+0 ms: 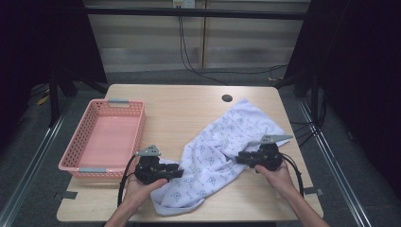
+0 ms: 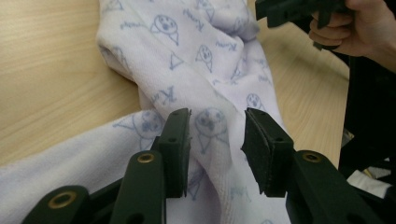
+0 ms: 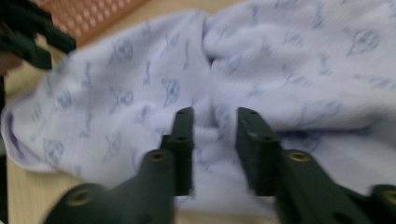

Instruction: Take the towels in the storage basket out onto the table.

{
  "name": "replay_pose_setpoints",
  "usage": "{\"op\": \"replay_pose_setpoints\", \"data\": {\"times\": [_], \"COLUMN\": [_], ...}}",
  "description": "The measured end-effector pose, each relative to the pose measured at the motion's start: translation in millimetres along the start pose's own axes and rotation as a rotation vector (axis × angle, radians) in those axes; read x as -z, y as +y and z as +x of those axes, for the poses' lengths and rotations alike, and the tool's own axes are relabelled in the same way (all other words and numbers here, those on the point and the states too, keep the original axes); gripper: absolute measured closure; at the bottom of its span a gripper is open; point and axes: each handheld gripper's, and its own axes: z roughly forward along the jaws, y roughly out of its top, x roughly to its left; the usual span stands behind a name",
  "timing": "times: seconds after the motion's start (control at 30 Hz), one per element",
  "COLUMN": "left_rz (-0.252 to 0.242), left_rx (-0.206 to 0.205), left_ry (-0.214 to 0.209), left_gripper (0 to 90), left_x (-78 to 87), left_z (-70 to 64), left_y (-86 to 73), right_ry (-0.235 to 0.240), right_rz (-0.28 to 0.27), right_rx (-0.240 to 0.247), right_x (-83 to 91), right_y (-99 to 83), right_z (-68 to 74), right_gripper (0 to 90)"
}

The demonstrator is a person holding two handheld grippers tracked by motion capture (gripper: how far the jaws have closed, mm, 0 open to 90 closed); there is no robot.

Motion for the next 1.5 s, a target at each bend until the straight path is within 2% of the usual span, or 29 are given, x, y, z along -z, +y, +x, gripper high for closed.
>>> {"op": "replay_pose_setpoints", "data": {"times": [0.03, 0.1, 0.13, 0.17, 0.2, 0.27, 0.37, 0.4, 0.43, 0.47, 0.5, 0.53, 0.6, 0.7, 0.8, 0.83, 0.93, 1.0, 1.07, 1.13, 1.17, 1.23, 1.27, 1.3, 1.33, 1.4, 1.43, 1.47, 1.5], "left_rz": [0.0, 0.035, 0.066, 0.079, 0.085, 0.085, 0.049, 0.047, 0.031, 0.023, 0.015, 0.002, -0.016, -0.02, 0.011, 0.021, 0.06, 0.099, 0.139, 0.146, 0.159, 0.167, 0.18, 0.182, 0.194, 0.219, 0.215, 0.222, 0.225], "left_rx": [0.0, -0.001, -0.013, -0.023, -0.015, -0.021, 0.025, 0.025, 0.039, 0.047, 0.044, 0.041, 0.038, 0.012, 0.017, 0.01, -0.004, -0.032, -0.059, -0.067, -0.084, -0.095, -0.085, -0.082, -0.078, -0.095, -0.099, -0.1, -0.112], "left_ry": [0.0, 0.011, 0.037, 0.068, 0.066, 0.117, 0.111, 0.108, 0.097, 0.071, 0.071, 0.071, 0.075, 0.077, 0.095, 0.101, 0.096, 0.093, 0.098, 0.092, 0.091, 0.089, 0.069, 0.064, 0.048, 0.023, 0.034, 0.013, 0.019], "left_gripper": [62.1, 63.9, 63.9, 71.2, 71.2, 83.3, 85.9, 85.3, 76.4, 76.4, 72.4, 72.4, 61.6, 56.0, 56.8, 57.8, 58.4, 58.4, 59.0, 61.2, 68.0, 74.3, 75.3, 76.3, 76.6, 76.5, 75.7, 73.7, 71.6], "left_x": [0.0, -6.8, -10.6, -14.0, -16.3, -18.7, -18.6, -17.4, -16.5, -15.3, -13.9, -12.9, -10.1, -5.6, -9.0, -10.5, -18.1, -24.5, -30.4, -29.8, -28.3, -26.4, -23.5, -22.4, -20.7, -17.4, -16.7, -16.0, -15.5], "left_z": [0.0, 1.0, 1.7, 3.1, 5.3, 9.3, 16.3, 18.0, 18.5, 18.8, 17.6, 15.7, 12.4, 9.9, 14.0, 14.9, 13.9, 10.8, 8.4, 6.8, 5.6, 2.5, -1.1, -3.6, -7.4, -17.8, -21.8, -25.4, -28.0], "left_y": [0.0, -2.2, -3.3, -4.5, -5.0, -3.5, -2.2, -2.4, -2.7, -2.5, -1.9, -1.2, -0.2, -0.5, -2.4, -2.5, -3.2, -4.2, -6.8, -7.6, -9.1, -11.8, -15.3, -17.5, -20.1, -26.0, -28.4, -30.1, -30.6], "right_ry": [0.0, 0.014, 0.014, 0.005, 0.005, -0.003, -0.029, -0.031, -0.059, -0.059, -0.063, -0.063, -0.063, -0.084, -0.135, -0.177, -0.224, -0.25, -0.256, -0.249, -0.238, -0.243, -0.246, -0.25, -0.247, -0.179, -0.132, -0.111, -0.083], "right_rz": [0.0, 0.085, 0.085, 0.114, 0.114, 0.109, 0.121, 0.123, 0.124, 0.124, 0.133, 0.133, 0.137, 0.106, 0.076, 0.058, 0.066, 0.062, 0.046, 0.027, 0.017, 0.004, -0.01, -0.024, -0.027, -0.035, -0.019, -0.006, 0.01], "right_rx": [0.0, 0.029, 0.029, 0.07, 0.07, 0.088, 0.12, 0.136, 0.171, 0.171, 0.152, 0.152, 0.127, 0.08, 0.044, 0.023, 0.018, 0.018, -0.001, -0.027, -0.034, -0.034, -0.029, -0.017, -0.013, -0.006, 0.01, 0.02, 0.025], "right_x": [0.0, -14.0, -14.0, -20.1, -20.1, -22.7, -29.7, -31.8, -35.9, -35.9, -37.9, -37.9, -39.1, -30.7, -14.6, -8.3, -6.7, -7.7, -10.2, -10.4, -8.9, -0.8, 4.2, 14.9, 20.5, 31.2, 35.3, 35.1, 33.2], "right_y": [0.0, -15.0, -15.0, -19.1, -19.1, -19.9, -22.5, -22.0, -21.1, -21.1, -16.9, -16.9, -12.5, -5.9, -0.2, 2.6, 6.2, 9.2, 11.5, 11.6, 11.4, 12.0, 11.6, 9.5, 7.2, -1.4, -10.5, -15.2, -21.1], "right_z": [0.0, 14.4, 14.4, 21.3, 21.3, 24.4, 28.3, 29.5, 32.3, 32.3, 28.8, 28.8, 21.4, 5.6, -14.0, -27.6, -46.8, -56.7, -66.3, -69.6, -68.4, -58.4, -53.4, -40.8, -33.3, -16.7, -2.5, 3.3, 10.0], "right_gripper": [56.1, 44.4, 44.4, 40.9, 40.9, 41.3, 42.8, 46.8, 63.3, 63.3, 79.7, 79.7, 82.3, 83.0, 83.0, 83.0, 82.9, 82.8, 82.3, 77.8, 70.5, 57.7, 55.6, 54.5, 54.7, 60.2, 63.5, 64.4, 67.0]}}
